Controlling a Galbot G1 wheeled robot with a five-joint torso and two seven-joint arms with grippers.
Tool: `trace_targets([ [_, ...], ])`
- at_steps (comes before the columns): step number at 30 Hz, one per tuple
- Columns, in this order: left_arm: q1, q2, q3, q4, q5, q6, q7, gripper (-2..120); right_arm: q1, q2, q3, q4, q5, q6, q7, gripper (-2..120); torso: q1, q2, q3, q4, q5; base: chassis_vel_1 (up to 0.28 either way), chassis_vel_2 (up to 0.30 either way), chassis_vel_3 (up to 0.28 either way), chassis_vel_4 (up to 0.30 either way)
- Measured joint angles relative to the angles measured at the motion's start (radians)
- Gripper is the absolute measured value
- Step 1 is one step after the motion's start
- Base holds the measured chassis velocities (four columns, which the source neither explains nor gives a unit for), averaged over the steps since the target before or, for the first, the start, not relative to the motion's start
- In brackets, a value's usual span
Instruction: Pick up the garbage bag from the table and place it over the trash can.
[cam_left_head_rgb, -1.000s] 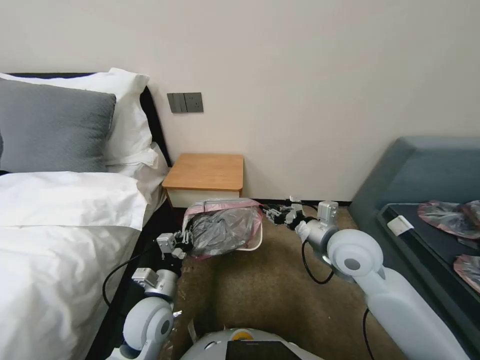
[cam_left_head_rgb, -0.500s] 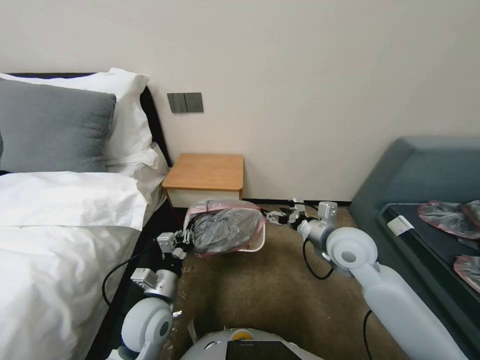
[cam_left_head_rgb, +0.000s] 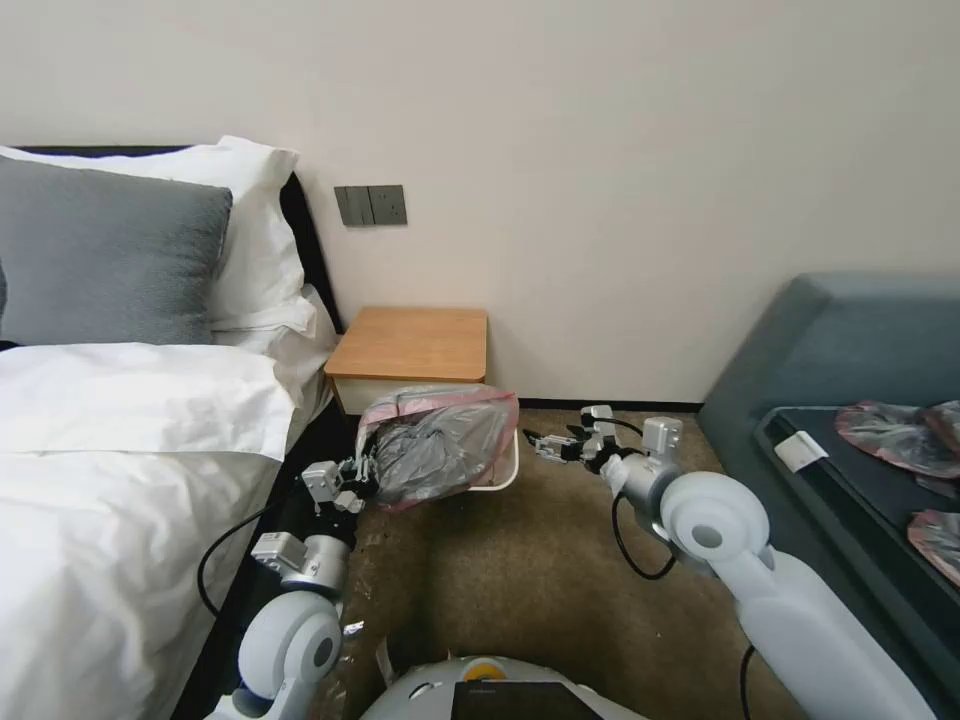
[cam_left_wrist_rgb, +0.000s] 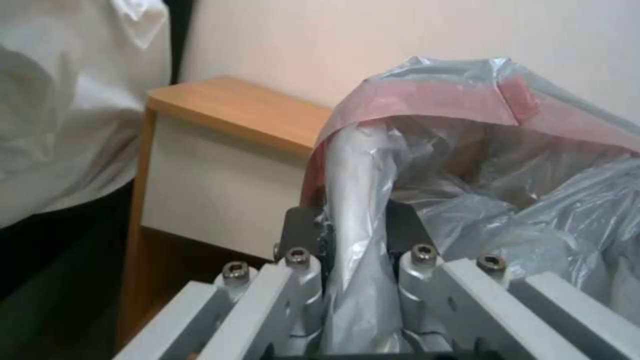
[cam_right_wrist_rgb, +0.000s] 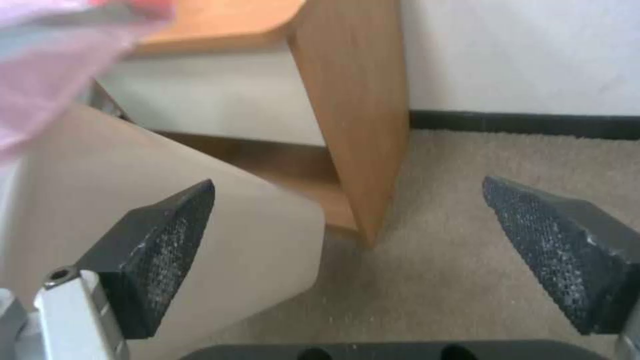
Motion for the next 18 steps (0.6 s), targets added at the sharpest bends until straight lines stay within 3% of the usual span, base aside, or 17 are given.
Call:
trace_targets([
  [5,0.006,-0.009,-0.028,-0.004,-0.004,0.01,-0.031,9,-0.022,0.02,0.044,0.087,0.061,0.027,0.053,100,0.0,0.0,0.0,0.0006,0.0002,0.0,0.0,0.0,0.0],
  [9,-0.002,-0.002,-0.042,-0.007,-0.01,0.028,-0.059,9,-0.014,0.037,0.068,0.166,0.4,0.225,0.137,100,0.0,0.0,0.0,0.0003,-0.0002,0.0,0.0,0.0,0.0],
  [10,-0.002,-0.002,-0.042,-0.007,-0.01,0.028,-0.059,9,-0.014,0.037,0.068,0.166,0.4,0.225,0.137,100,0.0,0.0,0.0,0.0003,-0.0002,0.0,0.0,0.0,0.0],
  [12,-0.006,0.003,-0.04,-0.012,-0.01,0.031,-0.061,8,-0.008,0.057,0.048,0.168,0.531,0.265,0.162,100,0.0,0.0,0.0,0.0002,-0.0002,0.0,0.0,0.0,0.0],
  [18,-0.012,0.001,-0.027,-0.014,0.001,0.032,-0.055,8,-0.017,0.106,-0.041,0.168,0.606,0.264,0.195,100,0.0,0.0,0.0,0.0002,-0.0001,0.0,0.0,0.0,0.0],
])
